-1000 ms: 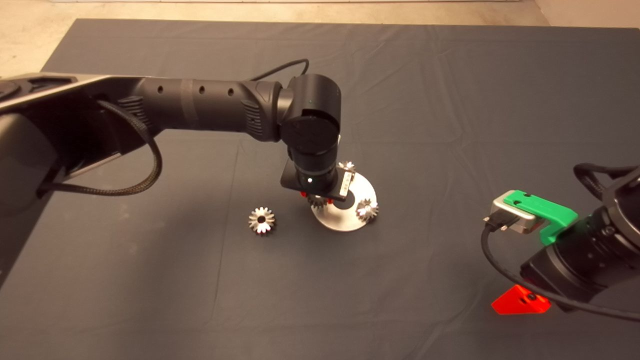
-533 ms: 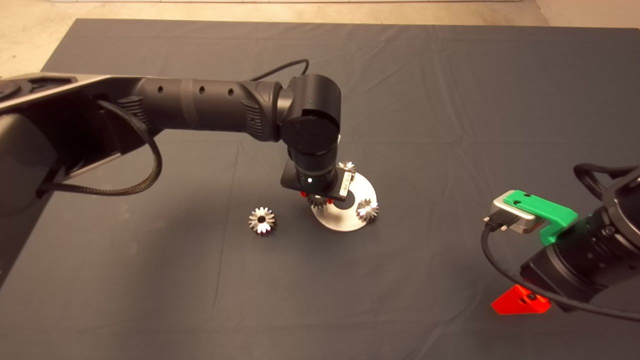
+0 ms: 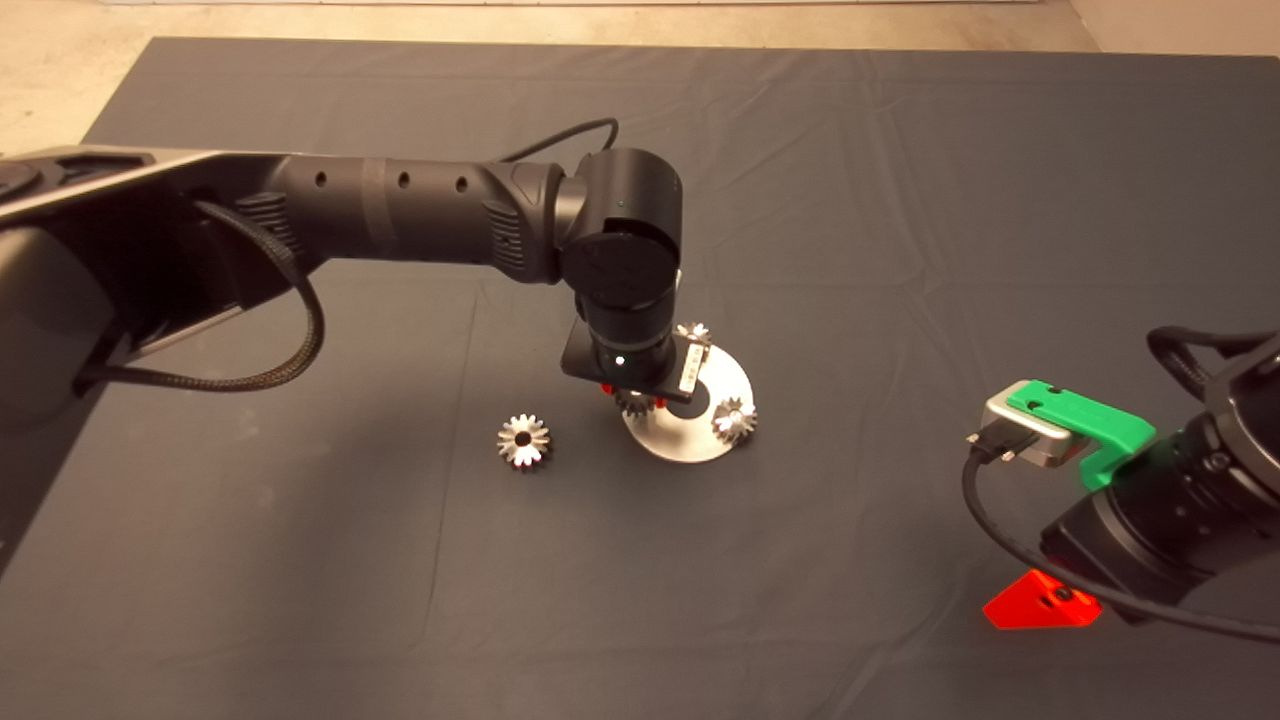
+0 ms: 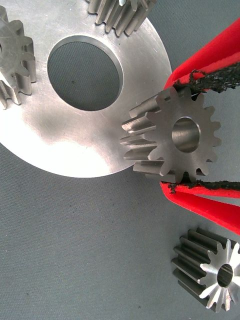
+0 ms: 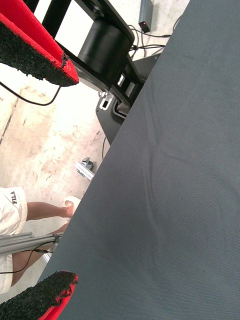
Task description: Remove an incorrectly installed larger gear and replace it with the correct smaller gear
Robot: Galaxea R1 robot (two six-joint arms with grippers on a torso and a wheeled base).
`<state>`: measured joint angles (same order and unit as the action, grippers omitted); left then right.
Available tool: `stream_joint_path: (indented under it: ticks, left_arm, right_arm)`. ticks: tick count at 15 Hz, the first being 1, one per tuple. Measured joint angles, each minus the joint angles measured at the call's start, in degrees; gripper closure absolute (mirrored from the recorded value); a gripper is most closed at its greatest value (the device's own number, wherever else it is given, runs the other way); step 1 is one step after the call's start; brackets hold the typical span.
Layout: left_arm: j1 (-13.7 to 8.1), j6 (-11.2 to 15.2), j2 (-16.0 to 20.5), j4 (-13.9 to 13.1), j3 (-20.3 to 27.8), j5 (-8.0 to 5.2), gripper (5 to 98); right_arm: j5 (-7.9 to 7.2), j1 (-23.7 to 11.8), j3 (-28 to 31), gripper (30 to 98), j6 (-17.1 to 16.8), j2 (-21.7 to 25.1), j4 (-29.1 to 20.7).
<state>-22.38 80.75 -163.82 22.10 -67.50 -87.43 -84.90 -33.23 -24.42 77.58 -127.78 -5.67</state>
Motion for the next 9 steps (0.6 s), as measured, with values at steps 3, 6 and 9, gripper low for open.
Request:
stream_joint_path:
  ticks: [3, 6, 9]
  left_arm:
    - [0.00, 0.01, 0.00, 0.00, 0.00, 0.00, 68.3]
    - [0.00, 0.01, 0.01, 0.00, 0.30, 0.00, 68.2]
    - [0.00, 0.01, 0.01, 0.00, 0.48, 0.00, 68.2]
  right_arm:
    - [0.02, 0.00, 0.00, 30.8, 0.00, 0.00, 0.00]
    - [0.00, 0.00, 0.00, 30.8, 0.00, 0.00, 0.00]
    - [0.01, 0.00, 0.00, 30.8, 0.00, 0.00, 0.00]
